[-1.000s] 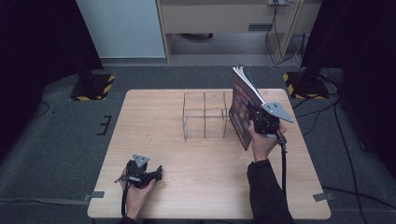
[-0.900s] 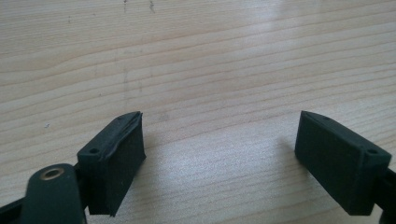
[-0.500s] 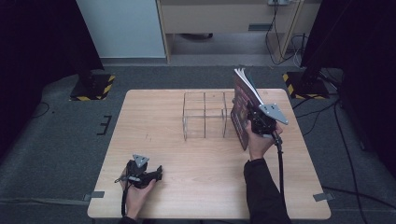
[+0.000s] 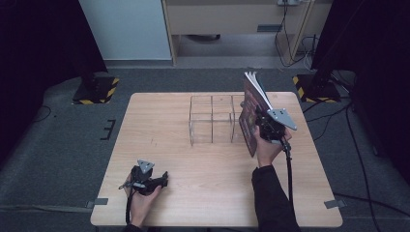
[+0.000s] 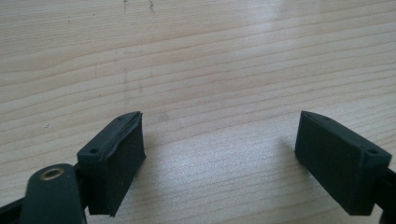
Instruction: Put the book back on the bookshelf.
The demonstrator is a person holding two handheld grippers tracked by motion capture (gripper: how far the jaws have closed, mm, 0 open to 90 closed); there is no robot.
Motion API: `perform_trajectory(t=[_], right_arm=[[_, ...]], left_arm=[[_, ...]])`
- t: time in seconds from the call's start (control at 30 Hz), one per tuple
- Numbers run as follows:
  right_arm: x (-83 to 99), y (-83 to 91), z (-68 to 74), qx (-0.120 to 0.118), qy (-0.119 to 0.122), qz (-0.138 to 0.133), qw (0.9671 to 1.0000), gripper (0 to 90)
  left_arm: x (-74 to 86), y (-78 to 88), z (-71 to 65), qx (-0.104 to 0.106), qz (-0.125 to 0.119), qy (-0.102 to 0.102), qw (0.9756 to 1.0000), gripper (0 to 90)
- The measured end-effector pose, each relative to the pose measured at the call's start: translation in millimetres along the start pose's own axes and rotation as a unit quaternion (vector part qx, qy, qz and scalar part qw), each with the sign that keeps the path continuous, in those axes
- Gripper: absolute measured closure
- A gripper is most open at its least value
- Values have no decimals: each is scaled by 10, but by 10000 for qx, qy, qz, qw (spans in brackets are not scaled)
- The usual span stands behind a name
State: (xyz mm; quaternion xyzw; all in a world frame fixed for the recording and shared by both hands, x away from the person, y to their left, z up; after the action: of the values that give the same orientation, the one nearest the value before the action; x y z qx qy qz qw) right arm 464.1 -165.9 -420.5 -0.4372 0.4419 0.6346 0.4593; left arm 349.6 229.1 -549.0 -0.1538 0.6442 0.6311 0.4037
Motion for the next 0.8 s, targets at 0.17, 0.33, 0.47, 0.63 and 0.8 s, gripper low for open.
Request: perform_trajectory(t=[0.17,0.33,0.47,0.63,0.8], right_arm=[[-31,13,-23,-73,-20,-3,10000,746],[-49,5,-40,-180,-44,112,9998,594],[-63,14,-29,-191,80,167,9996,476],[-106,48,-24,-257,29,220,9994,388],[-169,124,-42,-221,140,107,9996,361]], left_arm=[[0,0,0,-1,2,0,10000,148],[0,0,-1,-1,1,2,10000,148],[0,0,0,-2,1,1,10000,148],[0,0,0,-2,1,1,10000,148],[0,0,-1,-2,1,3,10000,148]])
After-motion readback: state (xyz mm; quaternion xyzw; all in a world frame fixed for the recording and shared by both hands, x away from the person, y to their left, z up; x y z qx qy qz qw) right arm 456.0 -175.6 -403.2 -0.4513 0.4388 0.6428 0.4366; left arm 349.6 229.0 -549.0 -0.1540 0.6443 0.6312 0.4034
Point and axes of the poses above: each handheld gripper's, and its own axes: y roughly backward along the jaws, x roughly out of its underside, z roughly to its left, the point moved 2 cm from there along -y, roughly forward along the jaws, and after that the axes turned 9 degrees about -y, right-handed, at the moved point
